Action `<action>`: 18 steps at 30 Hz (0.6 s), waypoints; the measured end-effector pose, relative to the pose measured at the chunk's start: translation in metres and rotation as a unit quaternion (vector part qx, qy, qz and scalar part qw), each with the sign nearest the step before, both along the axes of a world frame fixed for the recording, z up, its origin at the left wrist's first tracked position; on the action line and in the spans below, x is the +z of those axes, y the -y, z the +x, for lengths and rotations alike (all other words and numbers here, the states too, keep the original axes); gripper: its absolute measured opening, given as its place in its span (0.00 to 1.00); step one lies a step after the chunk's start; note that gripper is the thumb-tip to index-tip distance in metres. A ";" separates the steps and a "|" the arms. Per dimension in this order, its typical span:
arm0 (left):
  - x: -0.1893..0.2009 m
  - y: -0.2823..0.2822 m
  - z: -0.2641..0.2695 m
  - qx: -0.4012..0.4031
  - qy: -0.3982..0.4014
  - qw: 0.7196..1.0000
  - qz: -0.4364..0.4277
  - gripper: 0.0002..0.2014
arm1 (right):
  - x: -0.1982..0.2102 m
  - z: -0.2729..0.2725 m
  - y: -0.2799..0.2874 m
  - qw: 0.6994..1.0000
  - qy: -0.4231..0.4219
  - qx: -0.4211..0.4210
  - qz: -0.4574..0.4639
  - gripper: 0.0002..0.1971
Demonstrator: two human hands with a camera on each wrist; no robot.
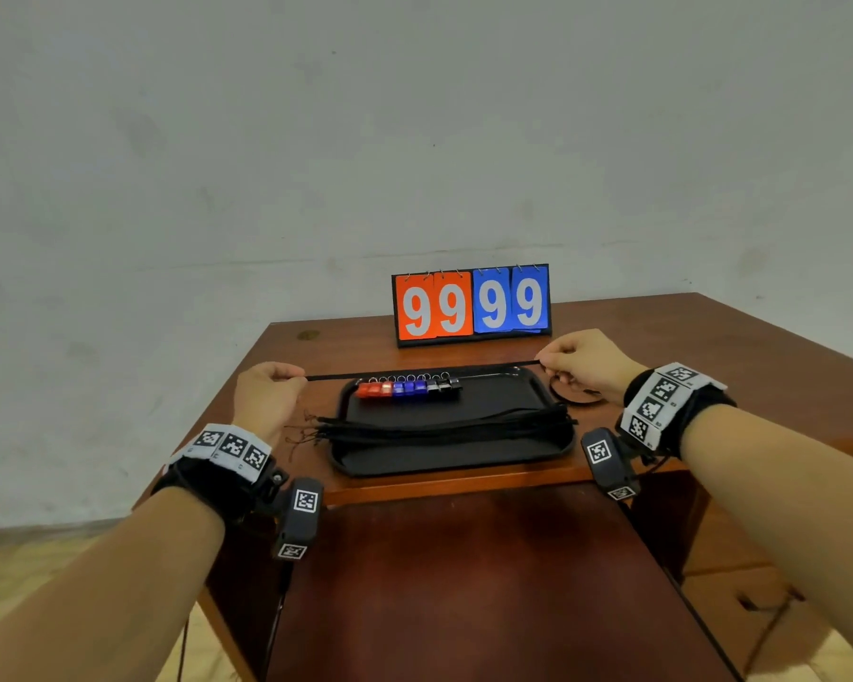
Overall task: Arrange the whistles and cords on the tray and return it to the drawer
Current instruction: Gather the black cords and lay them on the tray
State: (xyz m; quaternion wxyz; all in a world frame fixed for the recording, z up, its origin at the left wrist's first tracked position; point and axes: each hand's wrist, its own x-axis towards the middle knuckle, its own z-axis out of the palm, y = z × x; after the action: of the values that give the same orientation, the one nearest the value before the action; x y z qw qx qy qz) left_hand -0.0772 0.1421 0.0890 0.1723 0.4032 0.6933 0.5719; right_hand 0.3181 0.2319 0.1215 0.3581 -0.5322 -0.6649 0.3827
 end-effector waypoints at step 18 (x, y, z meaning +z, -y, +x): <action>-0.030 0.009 0.009 -0.072 -0.210 0.960 -0.168 0.07 | -0.047 0.018 -0.005 0.986 0.164 -0.019 0.027 0.05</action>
State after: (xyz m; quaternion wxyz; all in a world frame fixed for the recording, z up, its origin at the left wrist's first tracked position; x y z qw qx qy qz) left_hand -0.0684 0.1333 0.0586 0.1290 0.5285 0.7690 0.3358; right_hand 0.3365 0.2372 0.0742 0.2653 -0.5905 -0.7144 0.2656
